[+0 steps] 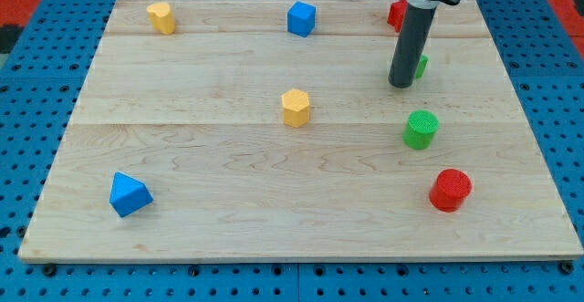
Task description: Move yellow hexagon towards blue cube
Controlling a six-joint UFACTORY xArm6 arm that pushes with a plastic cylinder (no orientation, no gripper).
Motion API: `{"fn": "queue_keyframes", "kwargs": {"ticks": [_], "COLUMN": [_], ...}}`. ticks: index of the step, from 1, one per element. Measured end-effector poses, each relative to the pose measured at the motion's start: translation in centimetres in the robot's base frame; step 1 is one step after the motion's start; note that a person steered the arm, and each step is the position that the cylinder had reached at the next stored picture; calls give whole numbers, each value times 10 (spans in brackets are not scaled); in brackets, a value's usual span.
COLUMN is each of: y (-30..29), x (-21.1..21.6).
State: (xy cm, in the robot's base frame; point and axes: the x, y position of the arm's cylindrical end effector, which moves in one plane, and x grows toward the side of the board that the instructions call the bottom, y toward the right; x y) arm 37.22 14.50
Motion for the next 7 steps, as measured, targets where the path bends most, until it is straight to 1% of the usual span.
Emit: {"fn": "queue_keyframes", "kwargs": {"ticks": [1,2,3,4,5,6,7], "y": [-32,-87,-120,-141,-202,-206,-197], "x": [30,54,55,78,62,18,-9]}}
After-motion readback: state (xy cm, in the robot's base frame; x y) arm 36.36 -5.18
